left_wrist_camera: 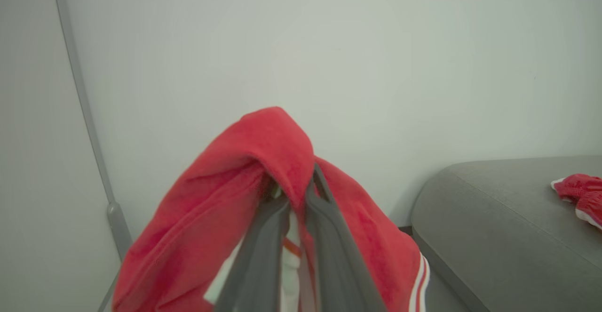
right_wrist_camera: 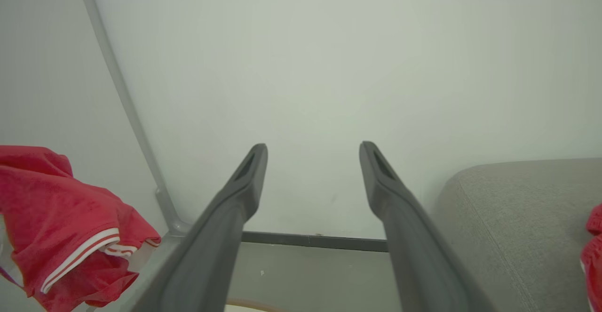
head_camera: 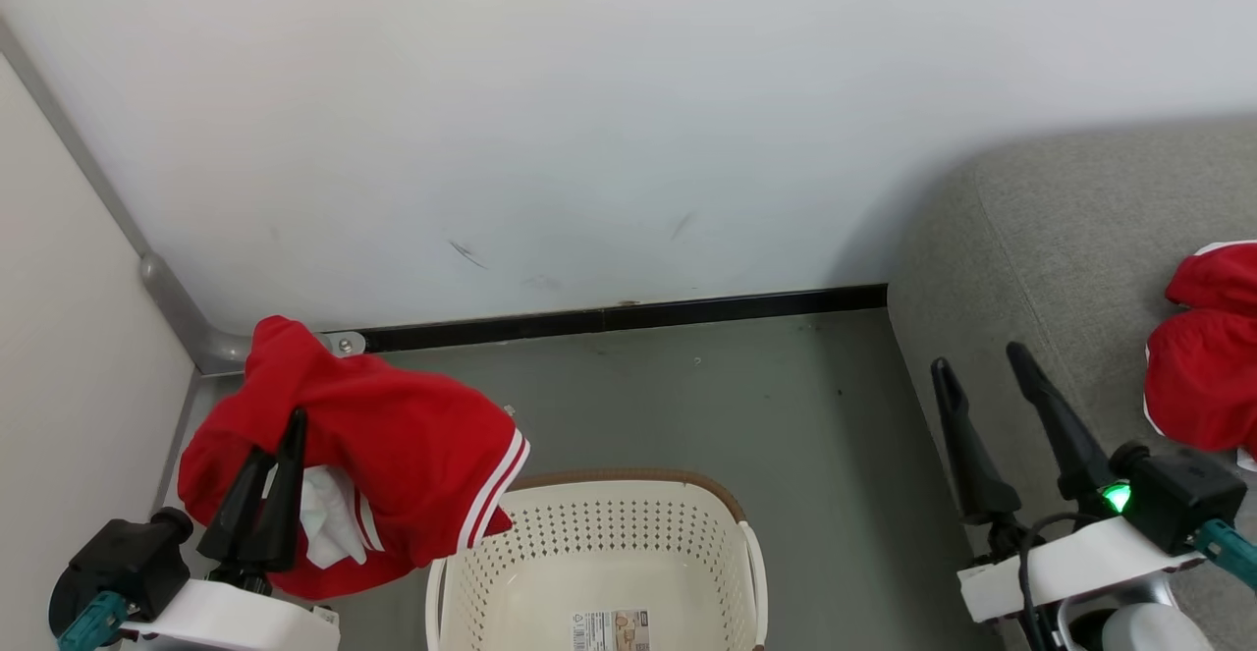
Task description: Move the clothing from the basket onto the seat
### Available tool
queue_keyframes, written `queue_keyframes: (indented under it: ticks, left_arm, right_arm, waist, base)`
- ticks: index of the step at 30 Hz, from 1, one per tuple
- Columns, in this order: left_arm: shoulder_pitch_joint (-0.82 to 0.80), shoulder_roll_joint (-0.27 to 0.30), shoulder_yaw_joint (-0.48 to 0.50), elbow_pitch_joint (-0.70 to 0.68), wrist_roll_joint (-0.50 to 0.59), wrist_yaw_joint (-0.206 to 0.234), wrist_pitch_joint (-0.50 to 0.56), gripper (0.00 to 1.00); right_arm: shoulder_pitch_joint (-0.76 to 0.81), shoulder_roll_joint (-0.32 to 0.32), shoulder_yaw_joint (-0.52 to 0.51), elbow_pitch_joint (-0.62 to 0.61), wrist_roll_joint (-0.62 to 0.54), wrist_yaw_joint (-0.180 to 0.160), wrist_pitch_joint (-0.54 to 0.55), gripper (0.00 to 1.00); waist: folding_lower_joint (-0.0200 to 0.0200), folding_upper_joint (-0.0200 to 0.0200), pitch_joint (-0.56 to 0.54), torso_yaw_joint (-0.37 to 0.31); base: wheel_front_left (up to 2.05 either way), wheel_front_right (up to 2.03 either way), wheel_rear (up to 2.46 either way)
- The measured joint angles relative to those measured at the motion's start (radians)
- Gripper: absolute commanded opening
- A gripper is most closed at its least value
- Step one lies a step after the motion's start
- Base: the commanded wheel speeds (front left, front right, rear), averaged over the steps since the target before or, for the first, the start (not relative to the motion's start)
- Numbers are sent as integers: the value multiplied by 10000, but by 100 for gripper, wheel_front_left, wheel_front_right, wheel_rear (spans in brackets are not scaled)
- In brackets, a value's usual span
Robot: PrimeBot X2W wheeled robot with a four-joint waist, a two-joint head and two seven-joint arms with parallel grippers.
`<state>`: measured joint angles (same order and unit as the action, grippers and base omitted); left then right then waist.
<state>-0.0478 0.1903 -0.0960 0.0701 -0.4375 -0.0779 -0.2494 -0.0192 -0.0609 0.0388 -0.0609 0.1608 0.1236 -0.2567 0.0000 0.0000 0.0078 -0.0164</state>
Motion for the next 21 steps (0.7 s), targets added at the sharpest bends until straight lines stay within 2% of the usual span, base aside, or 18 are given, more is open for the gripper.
queue_keyframes:
  ticks: [6,12,21]
  left_arm:
    - [6,8,4,-217,119,-44,0,0]
    - [-1,102,-230,-416,368,-140,0,0]
    - [-514,690,-1737,-769,1312,-408,0,0]
  right_arm:
    - [2,-105,332,-36,153,0,0,100]
    - [1,-336,1122,-136,470,0,0,100]
    - [-121,-928,3039,-201,1124,-2,0,100]
  waist:
    - [-1,0,-8,13]
    - [-1,0,-3,35]
    - [0,0,57,57]
  base:
    - [0,0,0]
    - [0,0,0]
    - [0,0,0]
